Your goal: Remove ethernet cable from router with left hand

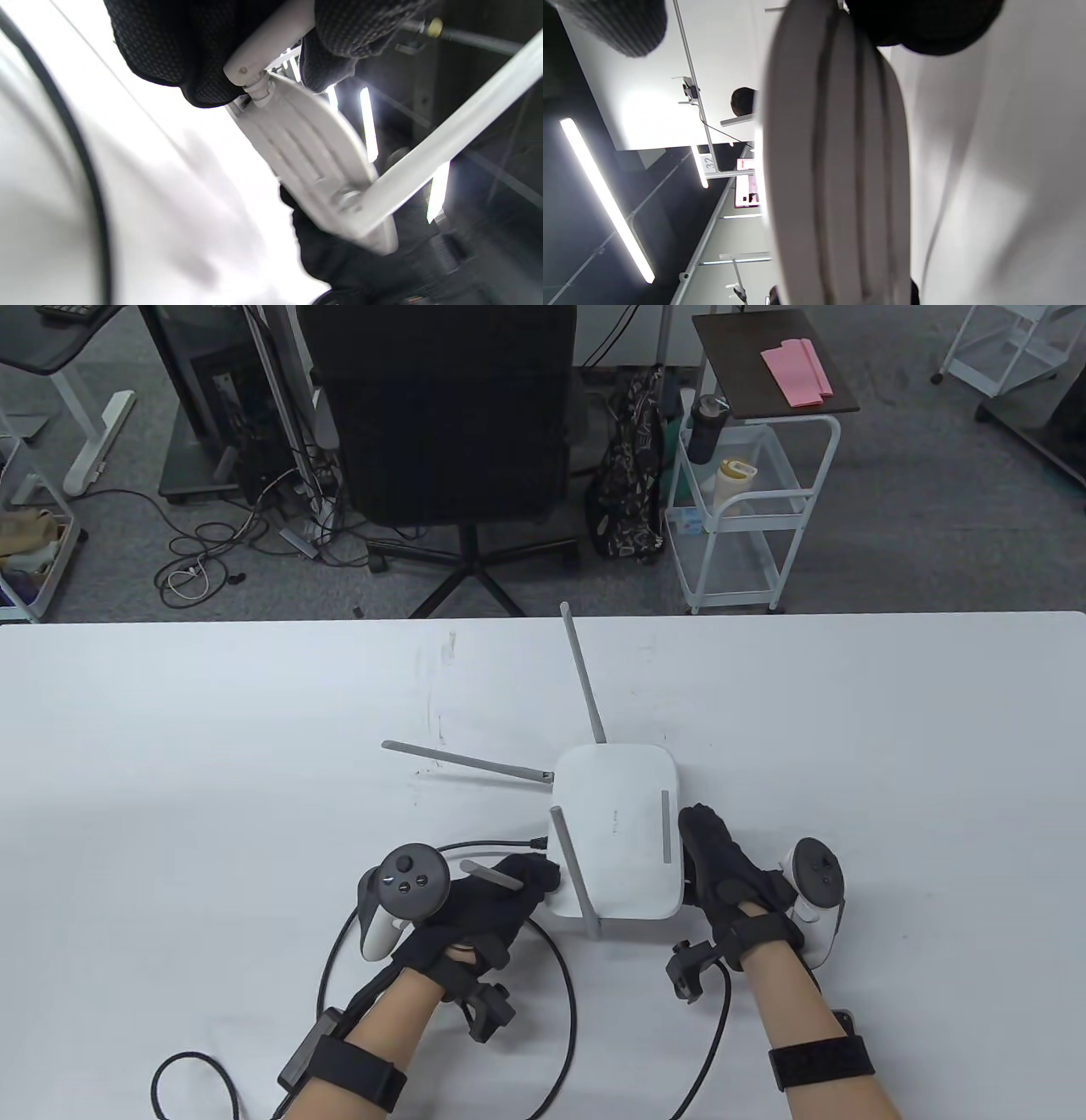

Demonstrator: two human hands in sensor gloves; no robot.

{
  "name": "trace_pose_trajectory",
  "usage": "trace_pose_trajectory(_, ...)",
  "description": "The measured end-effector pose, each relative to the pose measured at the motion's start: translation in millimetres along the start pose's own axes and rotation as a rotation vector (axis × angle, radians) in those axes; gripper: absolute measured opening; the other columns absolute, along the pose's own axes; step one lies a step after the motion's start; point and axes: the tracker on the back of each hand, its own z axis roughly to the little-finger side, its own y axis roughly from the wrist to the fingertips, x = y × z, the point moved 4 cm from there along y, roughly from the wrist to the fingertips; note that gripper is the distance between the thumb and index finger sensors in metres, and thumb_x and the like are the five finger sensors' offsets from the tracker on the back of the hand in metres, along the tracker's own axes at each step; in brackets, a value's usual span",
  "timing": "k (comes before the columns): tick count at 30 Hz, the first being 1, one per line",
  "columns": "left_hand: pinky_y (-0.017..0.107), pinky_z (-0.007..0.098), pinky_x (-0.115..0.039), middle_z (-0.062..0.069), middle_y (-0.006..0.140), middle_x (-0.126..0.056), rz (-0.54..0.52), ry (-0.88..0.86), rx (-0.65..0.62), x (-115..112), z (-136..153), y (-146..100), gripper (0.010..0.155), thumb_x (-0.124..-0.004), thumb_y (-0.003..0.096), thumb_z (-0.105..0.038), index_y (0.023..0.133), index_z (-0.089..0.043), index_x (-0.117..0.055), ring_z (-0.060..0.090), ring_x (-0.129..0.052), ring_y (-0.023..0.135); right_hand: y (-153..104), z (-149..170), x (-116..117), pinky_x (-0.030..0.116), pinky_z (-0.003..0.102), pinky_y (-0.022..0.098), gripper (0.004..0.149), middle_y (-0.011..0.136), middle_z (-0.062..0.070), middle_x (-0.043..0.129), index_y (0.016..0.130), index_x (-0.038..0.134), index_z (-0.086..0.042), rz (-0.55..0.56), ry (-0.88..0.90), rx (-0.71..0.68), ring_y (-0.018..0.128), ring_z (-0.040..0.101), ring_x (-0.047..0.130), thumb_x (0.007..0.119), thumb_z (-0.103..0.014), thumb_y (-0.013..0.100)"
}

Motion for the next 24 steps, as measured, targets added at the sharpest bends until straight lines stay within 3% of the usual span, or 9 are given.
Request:
trace_pose_trajectory(3, 0.066, 0.057, -0.077, 0.027, 0.102, -0.076, -0.052, -0.053, -0.026, 3.0, -5.7, -2.1, 0.039, -0.076, 0.0502, -0.035, 0.088, -0.029, -0.081, 0.043, -0.094, 0.086, 2.1, -1.7, -0.4, 0.078, 0.046, 0.042, 0.104, 0.094, 0.035, 0.056, 0.106, 0.028, 0.013, -0.003, 0.077, -0.034, 0.066, 0.039, 0.075, 0.067, -0.071, 0.059)
trace_pose_trajectory(6, 0.067, 0.055, -0.078, 0.024, 0.102, -0.076, -0.028, -0.004, -0.070, 1.6, -11.7, -1.5, 0.039, -0.074, 0.0508, -0.037, 0.089, -0.030, -0.080, 0.040, -0.095, 0.088, 3.5, -1.2, 12.0, 0.080, 0.048, 0.042, 0.099, 0.090, 0.030, 0.065, 0.106, 0.028, 0.012, -0.092, 0.176, -0.020, 0.062, 0.033, 0.080, 0.067, -0.067, 0.061)
trace_pose_trajectory(8, 0.068, 0.057, -0.076, 0.026, 0.103, -0.075, -0.013, -0.004, -0.095, -0.2, -15.5, -2.4, 0.039, -0.075, 0.0506, -0.035, 0.088, -0.029, -0.081, 0.042, -0.093, 0.089, 2.2, -4.0, 17.0, 0.080, 0.047, 0.042, 0.098, 0.090, 0.026, 0.068, 0.107, 0.025, 0.010, -0.115, 0.139, -0.036, 0.062, 0.031, 0.083, 0.066, -0.066, 0.062)
trace_pose_trajectory(10, 0.068, 0.057, -0.076, 0.025, 0.103, -0.076, -0.010, 0.105, -0.137, 1.0, -21.7, -3.3, 0.039, -0.076, 0.0498, -0.035, 0.087, -0.029, -0.082, 0.041, -0.094, 0.089, 1.5, -8.4, 15.0, 0.083, 0.047, 0.041, 0.096, 0.089, 0.024, 0.073, 0.107, 0.032, 0.010, -0.074, 0.089, -0.060, 0.061, 0.030, 0.087, 0.067, -0.067, 0.061)
trace_pose_trajectory(13, 0.069, 0.056, -0.076, 0.023, 0.104, -0.076, 0.011, 0.209, -0.163, 0.5, -28.8, -5.1, 0.039, -0.076, 0.0494, -0.035, 0.087, -0.030, -0.082, 0.040, -0.094, 0.090, 1.1, -6.7, 17.5, 0.080, 0.054, 0.046, 0.097, 0.094, 0.031, 0.062, 0.106, 0.030, 0.012, -0.118, 0.170, -0.035, 0.072, 0.037, 0.085, 0.066, -0.067, 0.062)
trace_pose_trajectory(18, 0.071, 0.057, -0.074, 0.022, 0.105, -0.075, 0.017, 0.322, -0.243, -4.6, -41.7, -7.8, 0.038, -0.076, 0.0488, -0.034, 0.086, -0.029, -0.083, 0.040, -0.093, 0.092, 1.7, -2.9, 17.2, 0.083, 0.055, 0.045, 0.092, 0.092, 0.034, 0.063, 0.104, 0.032, 0.010, -0.093, 0.238, -0.027, 0.071, 0.041, 0.091, 0.068, -0.063, 0.062)
trace_pose_trajectory(24, 0.073, 0.059, -0.069, 0.021, 0.107, -0.074, 0.026, 0.367, -0.263, -3.7, -47.7, -8.9, 0.038, -0.076, 0.0492, -0.034, 0.087, -0.031, -0.082, 0.040, -0.091, 0.094, 1.8, -5.8, 18.0, 0.088, 0.048, 0.041, 0.074, 0.088, 0.029, 0.072, 0.106, 0.034, 0.008, -0.083, 0.219, -0.030, 0.066, 0.036, 0.097, 0.067, -0.044, 0.064)
